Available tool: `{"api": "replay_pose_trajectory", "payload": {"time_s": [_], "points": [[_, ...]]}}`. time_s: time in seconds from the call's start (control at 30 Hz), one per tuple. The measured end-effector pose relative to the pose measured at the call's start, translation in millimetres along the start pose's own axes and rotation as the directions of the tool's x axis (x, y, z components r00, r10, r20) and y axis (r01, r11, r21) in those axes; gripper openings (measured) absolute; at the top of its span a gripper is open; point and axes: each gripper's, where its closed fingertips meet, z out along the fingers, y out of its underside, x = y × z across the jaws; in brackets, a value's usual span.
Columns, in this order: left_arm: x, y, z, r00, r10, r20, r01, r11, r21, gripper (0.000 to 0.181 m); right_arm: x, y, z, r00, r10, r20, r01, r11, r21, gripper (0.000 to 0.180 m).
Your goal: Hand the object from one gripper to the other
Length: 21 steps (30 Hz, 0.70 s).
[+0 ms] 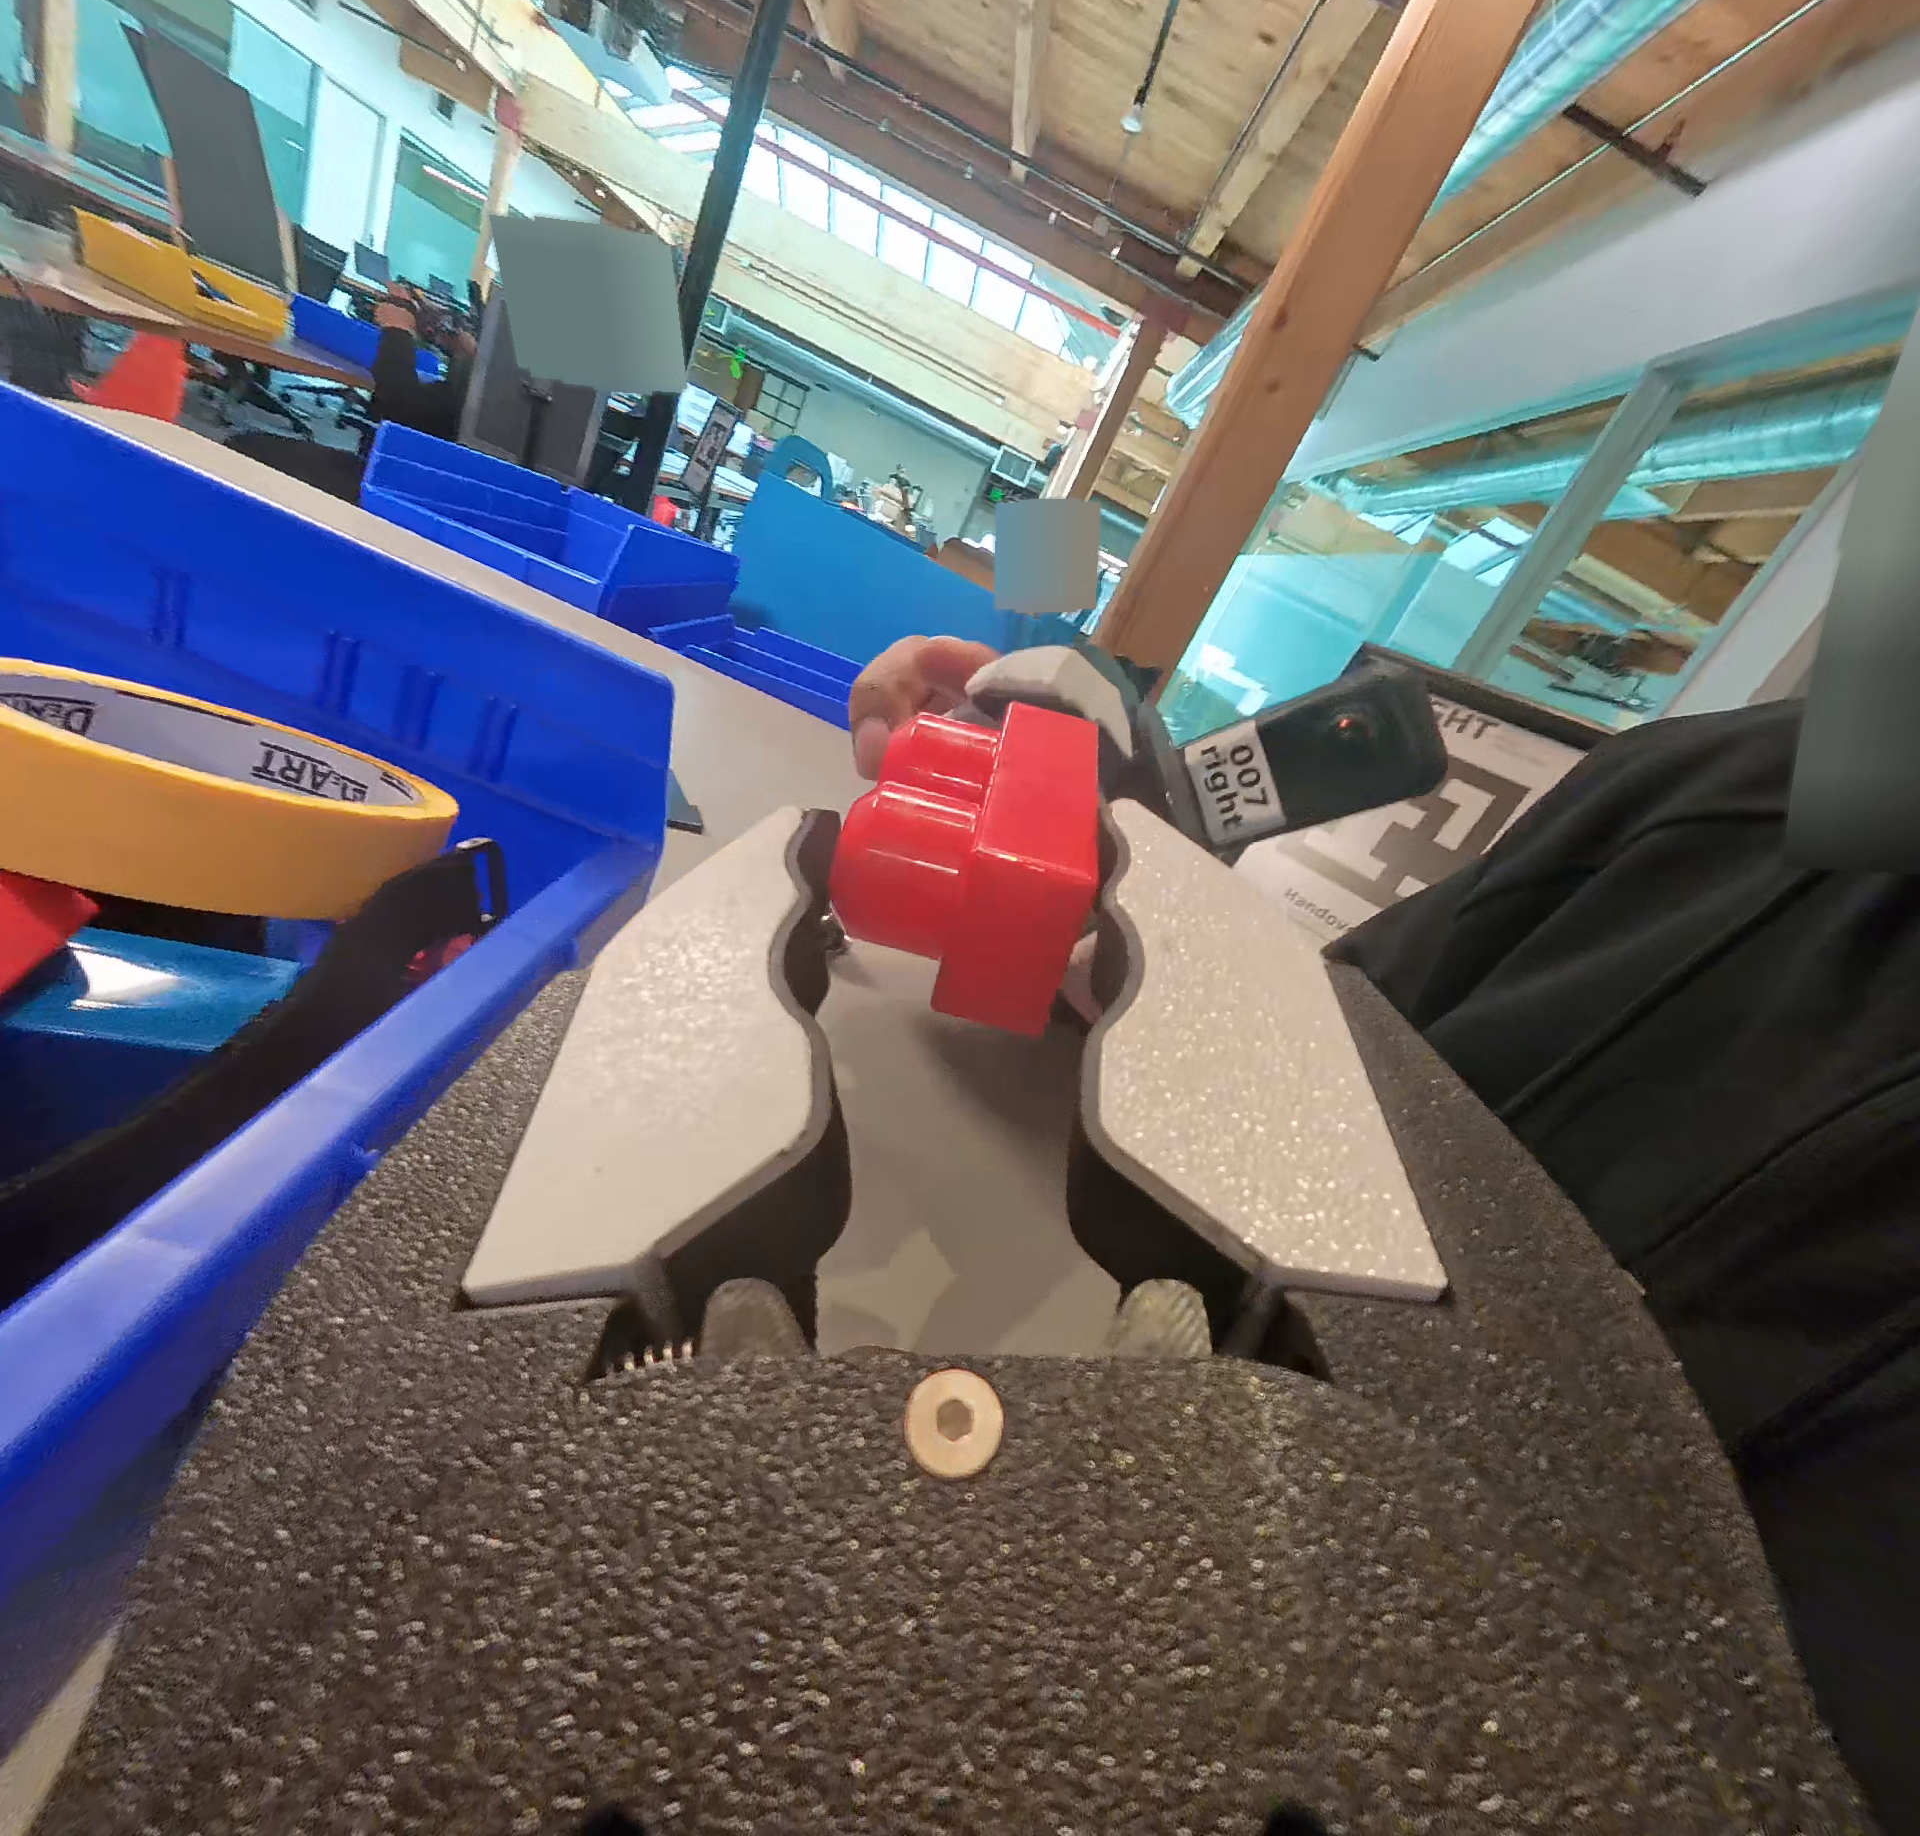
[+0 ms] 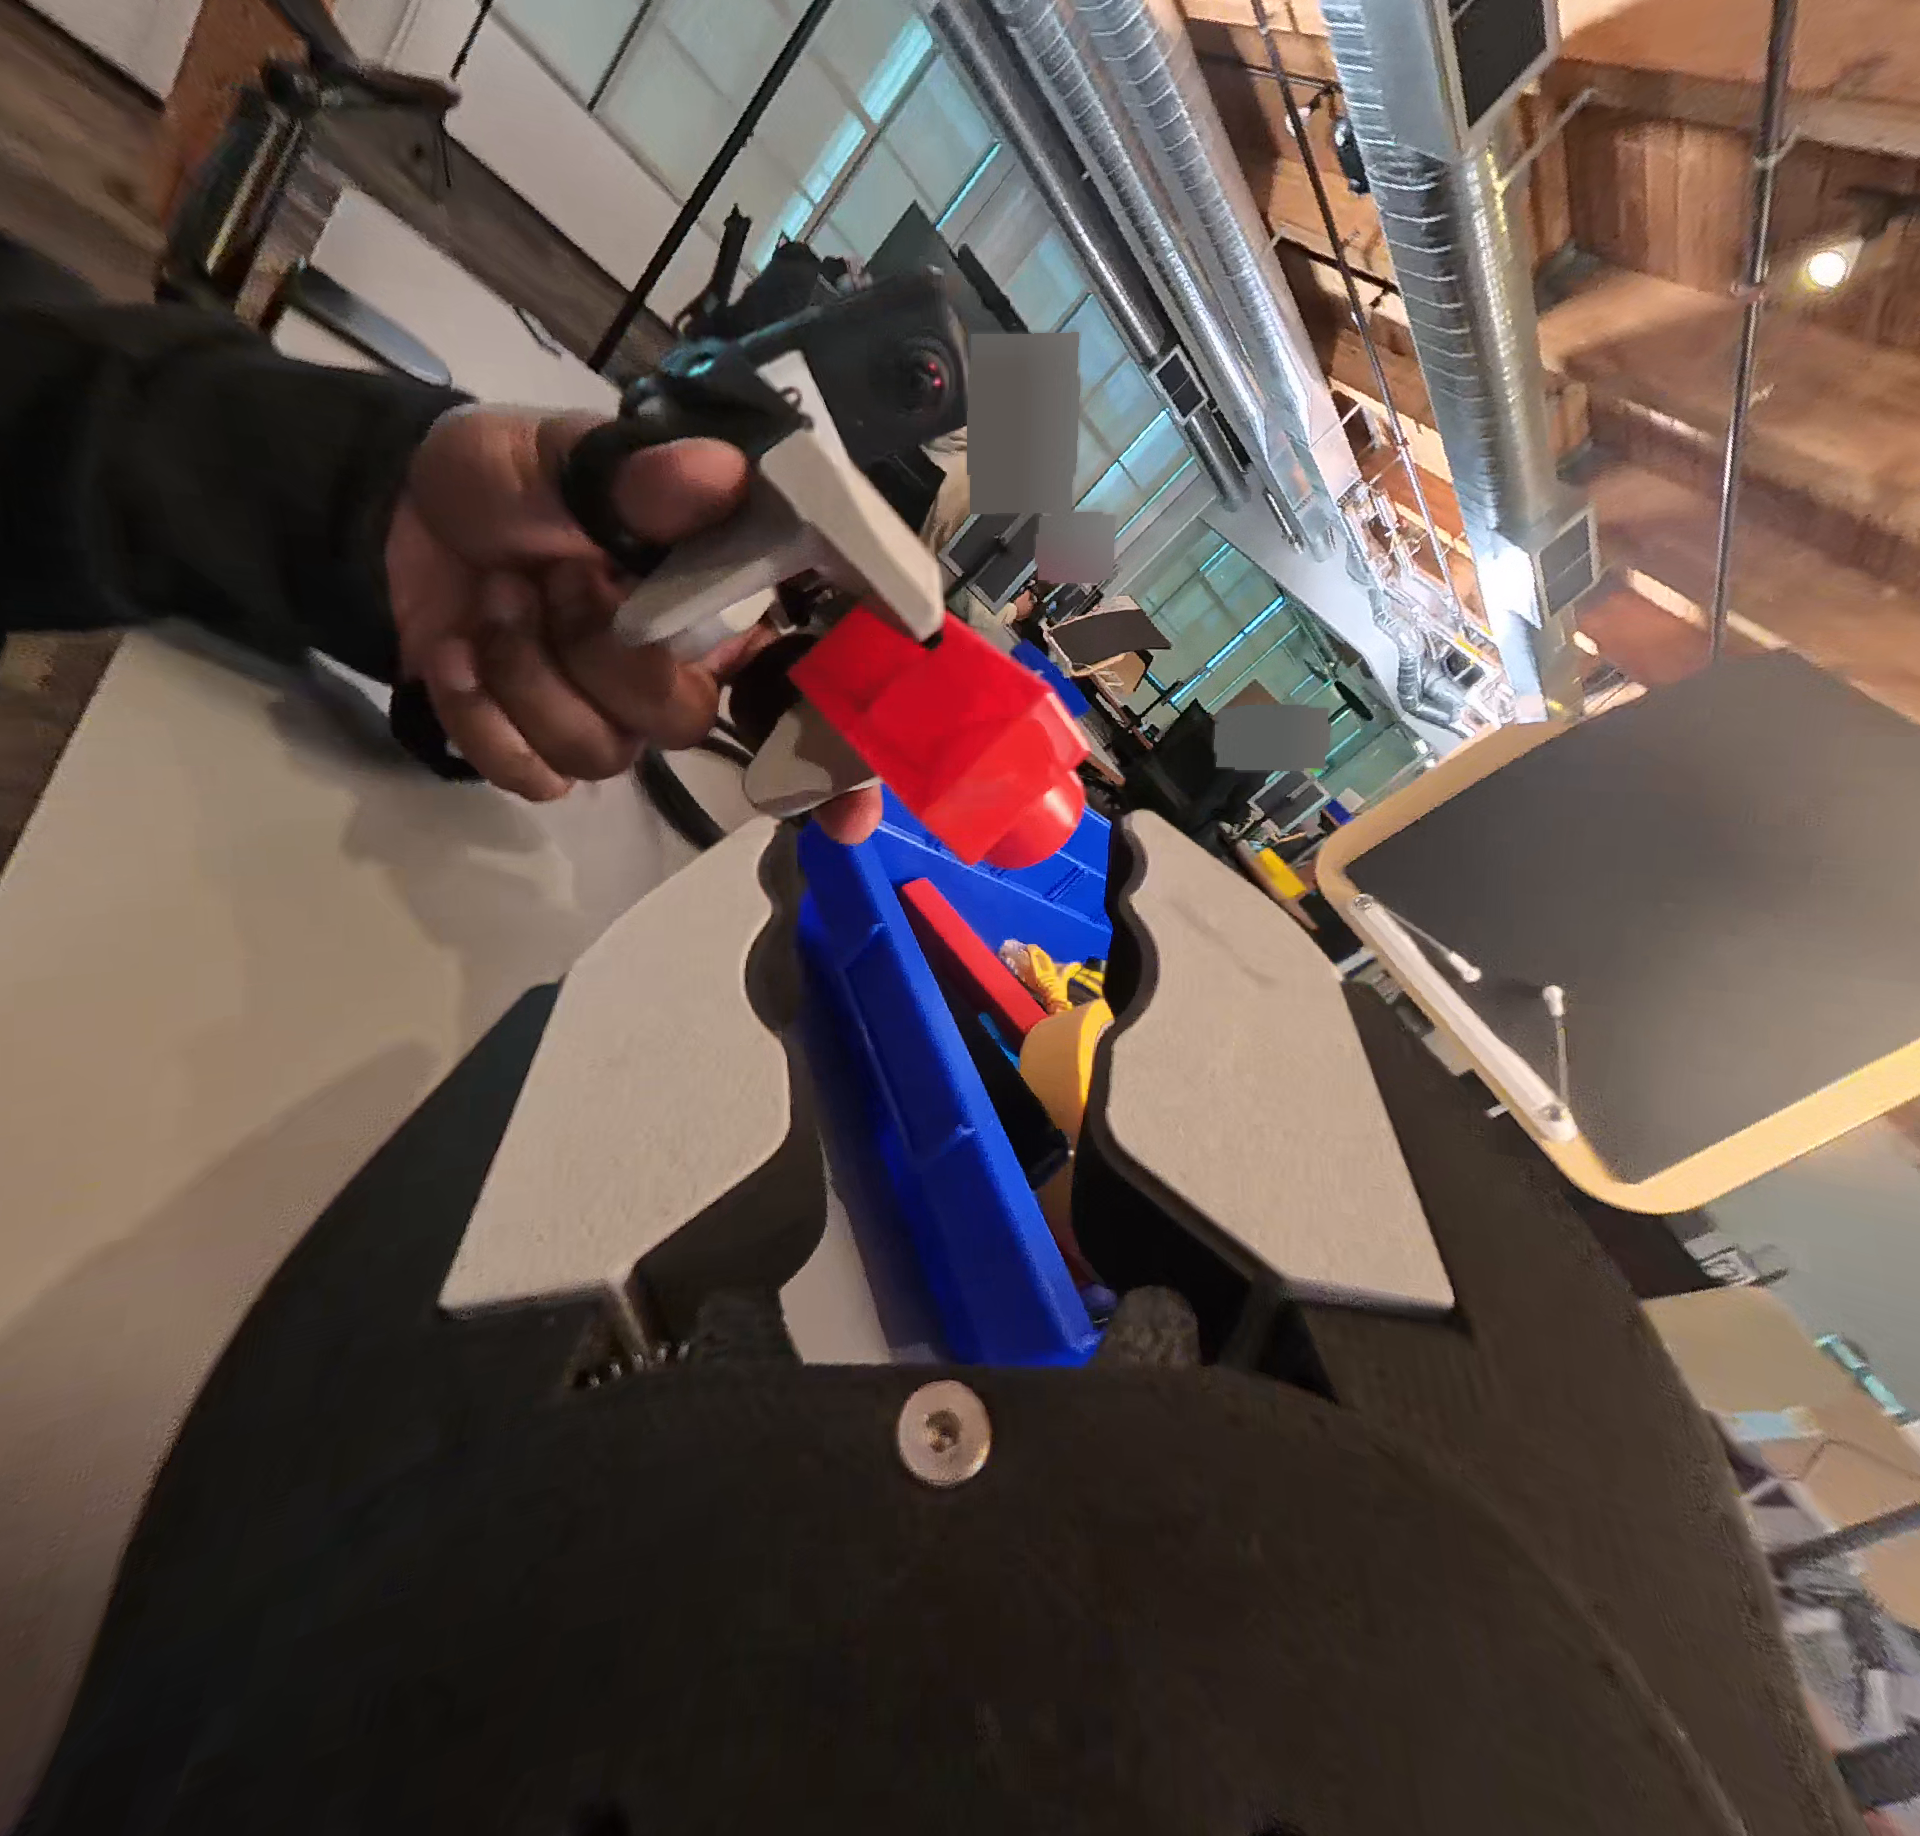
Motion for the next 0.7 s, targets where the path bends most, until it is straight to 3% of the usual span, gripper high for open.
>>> {"api": "replay_pose_trajectory", "payload": {"time_s": [0.3,0.43,0.53,0.7], "points": [[9.8,25.8,7.0,0.993,-0.090,-0.072,0.079,0.985,-0.152,0.048,-13.4,5.1,4.3,0.984,-0.175,0.012,0.176,0.984,-0.034,0.063],[6.7,38.2,10.5,0.990,-0.130,-0.051,0.116,0.970,-0.214,0.049,-23.9,8.0,5.6,0.976,-0.211,0.055,0.213,0.976,-0.042,0.043],[3.7,36.0,11.0,0.993,-0.115,-0.032,0.106,0.974,-0.198,0.048,-24.8,11.1,6.3,0.985,-0.150,0.084,0.155,0.986,-0.059,0.040],[12.2,9.6,4.5,0.997,0.059,-0.046,-0.061,0.997,-0.045,0.059,-14.3,5.1,1.0,0.975,0.173,0.143,-0.167,0.985,-0.049,0.040]]}}
